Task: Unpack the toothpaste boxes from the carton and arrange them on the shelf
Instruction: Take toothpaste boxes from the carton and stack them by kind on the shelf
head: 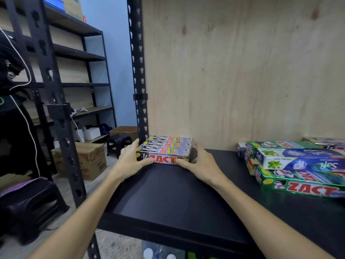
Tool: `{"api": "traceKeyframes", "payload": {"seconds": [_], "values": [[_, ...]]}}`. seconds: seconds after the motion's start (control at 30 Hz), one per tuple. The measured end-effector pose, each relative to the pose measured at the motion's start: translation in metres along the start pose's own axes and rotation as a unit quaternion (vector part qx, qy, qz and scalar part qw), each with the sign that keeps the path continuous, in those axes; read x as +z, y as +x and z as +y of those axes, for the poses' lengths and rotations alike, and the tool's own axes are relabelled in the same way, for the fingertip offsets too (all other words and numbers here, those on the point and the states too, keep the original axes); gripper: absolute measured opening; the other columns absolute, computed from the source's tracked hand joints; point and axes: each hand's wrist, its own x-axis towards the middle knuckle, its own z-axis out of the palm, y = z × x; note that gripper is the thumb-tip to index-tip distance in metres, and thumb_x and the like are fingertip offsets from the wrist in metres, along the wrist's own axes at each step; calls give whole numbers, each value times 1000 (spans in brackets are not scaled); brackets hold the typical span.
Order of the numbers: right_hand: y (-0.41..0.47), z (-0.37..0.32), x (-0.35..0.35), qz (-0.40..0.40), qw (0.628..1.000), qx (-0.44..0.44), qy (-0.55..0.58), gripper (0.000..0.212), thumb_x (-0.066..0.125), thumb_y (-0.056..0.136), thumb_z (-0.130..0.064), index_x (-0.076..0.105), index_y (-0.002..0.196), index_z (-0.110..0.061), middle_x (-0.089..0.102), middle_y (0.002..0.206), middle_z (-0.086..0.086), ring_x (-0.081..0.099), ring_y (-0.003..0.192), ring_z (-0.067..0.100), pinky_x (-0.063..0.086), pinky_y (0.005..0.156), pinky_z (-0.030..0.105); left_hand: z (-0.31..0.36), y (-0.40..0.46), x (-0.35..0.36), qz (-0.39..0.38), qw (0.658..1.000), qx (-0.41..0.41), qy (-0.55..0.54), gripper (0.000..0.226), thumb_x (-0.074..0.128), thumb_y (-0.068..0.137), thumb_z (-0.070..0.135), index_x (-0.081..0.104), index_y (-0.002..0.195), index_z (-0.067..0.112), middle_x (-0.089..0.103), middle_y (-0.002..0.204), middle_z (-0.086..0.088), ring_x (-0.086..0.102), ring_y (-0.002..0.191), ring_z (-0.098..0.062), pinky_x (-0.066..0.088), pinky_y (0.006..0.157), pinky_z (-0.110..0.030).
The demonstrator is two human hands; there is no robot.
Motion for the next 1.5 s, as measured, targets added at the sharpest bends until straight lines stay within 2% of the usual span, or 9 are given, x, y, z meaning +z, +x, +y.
{"api": "traceKeyframes", "payload": {"seconds": [0.27,0.67,0.77,0.9,1.07,1.13,1.23,1.4,1.5], "values": [[-45,-3,-15,41,999,9,-35,83,77,82,-49,34,148,-25,61,118,3,61,94,0,42,74,14,30,-52,10,105,980,111,131,106,73,78,63,21,159,18,29,156,-2,12,146,-20,17,119,-41],[-131,6,-79,164,986,5,-13,71,74,88,-39,36,146,-24,48,133,-9,54,101,-1,39,72,2,138,-113,85,70,989,131,-8,73,67,89,51,39,148,21,45,145,3,34,137,-22,32,114,-45],[-147,12,-110,213,977,4,1,62,73,89,-36,40,140,-26,53,124,-12,56,101,0,44,77,7,173,-121,117,65,984,164,-25,59,67,91,44,46,142,20,50,139,4,39,134,-18,34,113,-40],[-156,23,-169,298,955,-6,4,46,71,91,-29,45,129,-31,59,115,-12,61,102,9,55,89,36,223,-124,154,75,977,190,-58,39,62,96,34,54,132,22,58,129,6,44,128,-17,38,107,-41],[-157,47,-265,345,933,-10,-102,45,69,92,-27,49,131,-21,60,121,-5,56,102,7,43,85,13,297,-112,197,80,962,257,-47,31,59,96,32,57,126,23,60,126,7,51,122,-16,40,105,-41],[-150,67,-305,363,916,3,-173,46,70,90,-33,52,130,-17,63,120,1,56,107,16,42,90,23,326,-99,214,72,961,267,-28,33,55,98,38,57,127,23,60,129,6,48,125,-18,37,107,-39],[-130,98,-362,343,883,90,-307,58,61,89,-58,52,132,-21,65,126,7,53,120,32,38,102,44,368,-70,238,29,964,261,38,42,48,99,51,54,130,24,56,133,5,45,128,-19,32,105,-36],[-100,135,-419,215,874,253,-356,83,46,80,-84,49,136,-23,56,140,10,34,139,37,19,114,55,415,-18,278,-80,967,195,141,58,41,98,62,50,132,16,59,136,-8,47,130,-31,36,103,-45],[-87,147,-426,175,888,271,-327,81,45,79,-86,52,131,-24,63,132,5,45,136,33,8,117,57,426,-9,296,-117,970,152,147,61,44,97,63,51,129,11,61,133,-14,50,128,-37,41,98,-41]]}}
